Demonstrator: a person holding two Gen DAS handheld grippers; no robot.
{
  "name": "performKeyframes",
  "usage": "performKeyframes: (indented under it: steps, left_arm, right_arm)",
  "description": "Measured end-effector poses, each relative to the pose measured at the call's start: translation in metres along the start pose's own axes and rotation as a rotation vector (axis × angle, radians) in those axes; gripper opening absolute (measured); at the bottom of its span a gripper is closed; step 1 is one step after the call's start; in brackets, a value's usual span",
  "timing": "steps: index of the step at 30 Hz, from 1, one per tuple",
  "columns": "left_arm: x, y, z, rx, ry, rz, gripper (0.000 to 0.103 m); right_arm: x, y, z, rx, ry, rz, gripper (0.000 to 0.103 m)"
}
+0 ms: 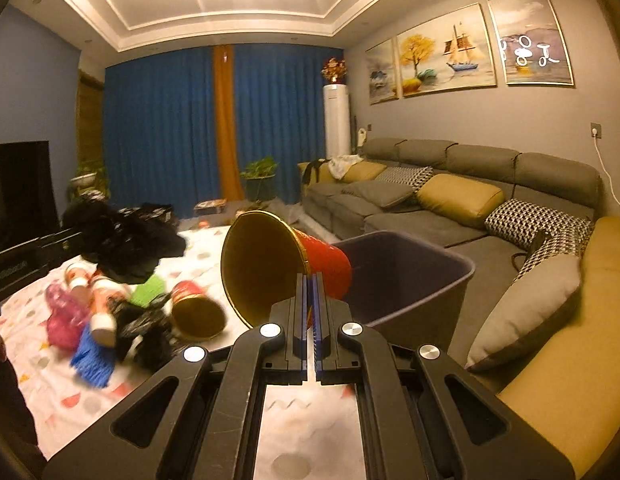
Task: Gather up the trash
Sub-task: 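Lift the black bag and red cup and carry both over the grey bin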
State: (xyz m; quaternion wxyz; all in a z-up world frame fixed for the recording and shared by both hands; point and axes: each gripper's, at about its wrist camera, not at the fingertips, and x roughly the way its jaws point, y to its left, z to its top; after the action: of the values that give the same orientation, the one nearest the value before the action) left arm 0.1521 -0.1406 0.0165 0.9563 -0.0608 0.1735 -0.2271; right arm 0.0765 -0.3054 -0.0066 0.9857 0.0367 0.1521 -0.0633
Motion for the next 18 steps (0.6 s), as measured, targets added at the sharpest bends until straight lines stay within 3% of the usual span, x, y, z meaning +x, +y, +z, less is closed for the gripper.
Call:
performKeyframes:
  steps: [8,18]
  left_arm:
    - [0.074,-0.033,0.013,0.021,0.022,-0.058,0.003]
    - [0.144,-0.054,0.003,0.04,0.094,-0.087,0.004]
  right_arm:
    - [0.032,-0.036,0.014,0.047,-0.006,-0.044,0.003]
    - [0.063,-0.064,0.017,0.102,0.015,-0.075,0.003]
